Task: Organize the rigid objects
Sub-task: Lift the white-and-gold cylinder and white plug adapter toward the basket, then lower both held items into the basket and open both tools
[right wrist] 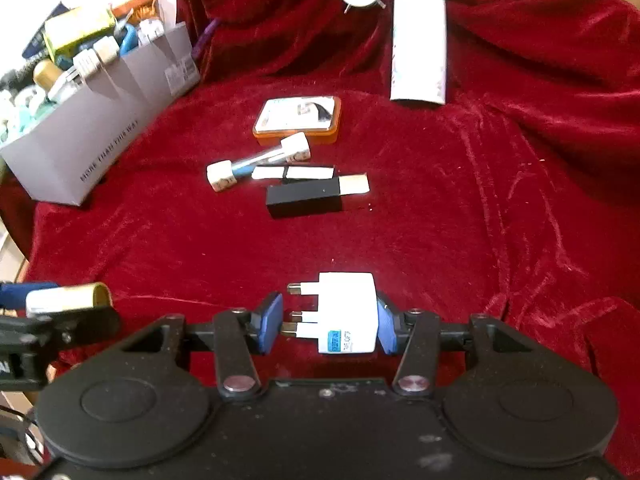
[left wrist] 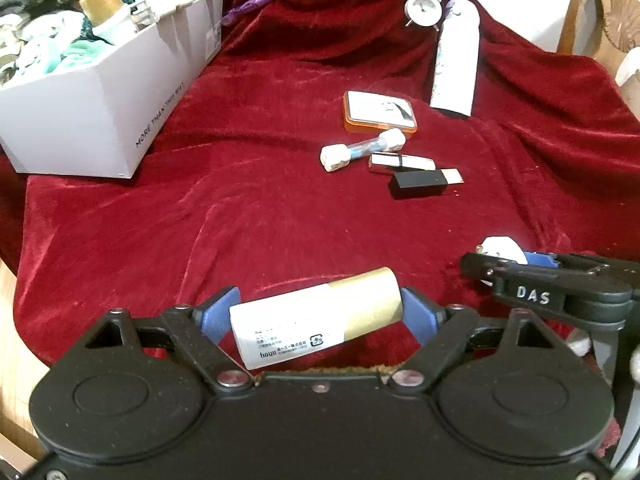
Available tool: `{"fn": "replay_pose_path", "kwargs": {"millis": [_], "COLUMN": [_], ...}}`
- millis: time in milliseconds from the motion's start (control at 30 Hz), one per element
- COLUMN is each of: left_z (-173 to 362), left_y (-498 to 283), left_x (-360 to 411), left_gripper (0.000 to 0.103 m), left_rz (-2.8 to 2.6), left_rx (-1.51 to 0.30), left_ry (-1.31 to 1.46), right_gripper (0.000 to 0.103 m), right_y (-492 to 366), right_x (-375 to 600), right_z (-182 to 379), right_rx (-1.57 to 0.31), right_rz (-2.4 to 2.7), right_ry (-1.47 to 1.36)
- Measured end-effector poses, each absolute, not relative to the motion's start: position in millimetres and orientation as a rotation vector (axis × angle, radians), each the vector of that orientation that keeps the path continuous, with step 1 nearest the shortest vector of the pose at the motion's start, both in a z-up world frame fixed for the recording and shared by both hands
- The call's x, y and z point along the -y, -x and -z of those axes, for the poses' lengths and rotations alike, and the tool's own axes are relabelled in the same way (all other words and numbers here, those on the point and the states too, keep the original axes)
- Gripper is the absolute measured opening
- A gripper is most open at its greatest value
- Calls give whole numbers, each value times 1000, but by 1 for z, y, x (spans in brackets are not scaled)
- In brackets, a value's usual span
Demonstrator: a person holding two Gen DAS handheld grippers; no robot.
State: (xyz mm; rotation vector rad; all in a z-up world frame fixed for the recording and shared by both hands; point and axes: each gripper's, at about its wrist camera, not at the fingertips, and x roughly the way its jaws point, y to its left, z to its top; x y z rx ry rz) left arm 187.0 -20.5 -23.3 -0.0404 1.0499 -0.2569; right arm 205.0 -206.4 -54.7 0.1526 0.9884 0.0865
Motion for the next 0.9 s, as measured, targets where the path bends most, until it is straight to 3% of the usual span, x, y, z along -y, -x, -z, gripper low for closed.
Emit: {"fn": "replay_pose_path", "kwargs": {"millis": [900], "left_z": [9], "left_y": [-92], "left_x": [15], "left_gripper": [82], "left_rz": [289], "left_rx": [-977], "left_ry": [41], "right_gripper": [48], "right_y": [-71], "right_x": [212], "right_z": [6], "right_rx": [-886], "right_rz": [-106], "right_ry": [-270]}}
